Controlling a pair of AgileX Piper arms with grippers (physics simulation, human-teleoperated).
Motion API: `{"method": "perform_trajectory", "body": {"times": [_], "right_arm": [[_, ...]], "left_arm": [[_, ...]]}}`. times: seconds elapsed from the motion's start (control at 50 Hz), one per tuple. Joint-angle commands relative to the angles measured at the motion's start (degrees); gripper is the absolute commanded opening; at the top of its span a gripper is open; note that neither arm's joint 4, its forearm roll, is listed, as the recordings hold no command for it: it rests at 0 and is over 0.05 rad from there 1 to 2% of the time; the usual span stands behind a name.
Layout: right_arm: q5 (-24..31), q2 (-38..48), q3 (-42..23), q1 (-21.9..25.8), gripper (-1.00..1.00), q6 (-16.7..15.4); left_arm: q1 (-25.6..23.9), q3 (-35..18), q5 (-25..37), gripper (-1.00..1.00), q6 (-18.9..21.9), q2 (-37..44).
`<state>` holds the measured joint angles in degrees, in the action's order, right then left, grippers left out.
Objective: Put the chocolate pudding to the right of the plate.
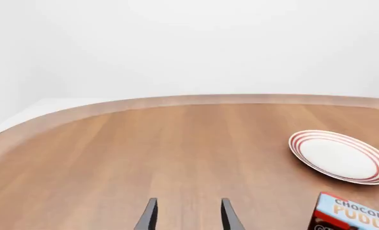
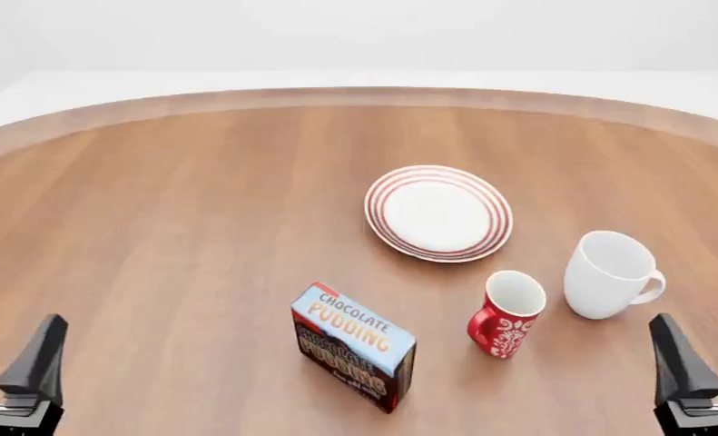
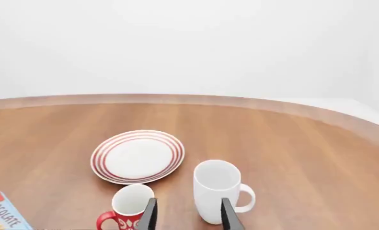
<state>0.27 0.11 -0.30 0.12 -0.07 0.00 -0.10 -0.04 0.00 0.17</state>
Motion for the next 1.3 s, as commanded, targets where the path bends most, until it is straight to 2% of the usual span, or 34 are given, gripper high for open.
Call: {"method": "perform_trajectory", "body": {"times": [0.02, 0.12, 0.24, 0.26, 0.3, 0.4, 0.5, 0.68, 0.7, 0.76, 0.78, 0.96, 1.16, 1.3], "right_arm": [[2.71, 0.26, -2.9, 0.61, 1.0, -0.3], [5.34, 0.13, -5.58, 0.65, 1.0, -0.29], [9.47, 0.26, -9.74, 1.06, 1.0, -2.42], [10.2, 0.25, -10.61, 2.39, 1.0, -2.71], [11.79, 0.07, -12.28, 2.65, 1.0, -2.44], [13.46, 2.65, -16.42, 3.4, 1.0, -3.8], [13.1, 6.83, -20.06, 4.74, 1.0, -5.96], [13.08, 6.86, -20.07, 4.75, 1.0, -5.96], [14.77, 14.19, -30.6, 6.74, 1.0, -6.6], [15.09, 14.52, -31.3, 6.75, 1.0, -6.64], [15.52, 16.42, -32.67, 8.48, 1.0, -6.66], [17.29, 20.58, -39.27, 11.6, 1.0, -5.73], [17.39, 26.03, -45.29, 12.05, 1.0, -7.29], [17.78, 31.5, -49.93, 12.66, 1.0, -9.87]], "left_arm": [[0.01, -0.15, -0.07, 1.0, 0.02, 0.26], [0.02, -0.15, -0.07, 1.0, -0.01, 0.26], [-0.01, -0.15, -0.07, 1.0, 0.01, 0.26], [0.01, -0.15, -0.06, 1.0, -0.01, 0.27], [0.0, -0.15, -0.06, 1.0, 0.0, 0.28], [0.01, -0.15, -0.06, 1.0, -0.01, 0.28], [0.04, -0.14, -0.2, 1.0, 0.0, 0.4], [0.04, -0.14, -0.2, 1.0, 0.0, 0.4], [0.05, -0.13, -0.27, 1.0, 0.0, 0.48], [0.05, -0.13, -0.28, 1.0, 0.0, 0.49], [0.05, -0.13, -0.29, 1.0, 0.0, 0.5], [0.05, -0.11, -0.29, 1.0, -0.01, 0.48], [0.05, -0.11, -0.26, 1.0, 0.0, 0.44], [0.05, -0.11, -0.23, 1.0, 0.0, 0.4]]}}
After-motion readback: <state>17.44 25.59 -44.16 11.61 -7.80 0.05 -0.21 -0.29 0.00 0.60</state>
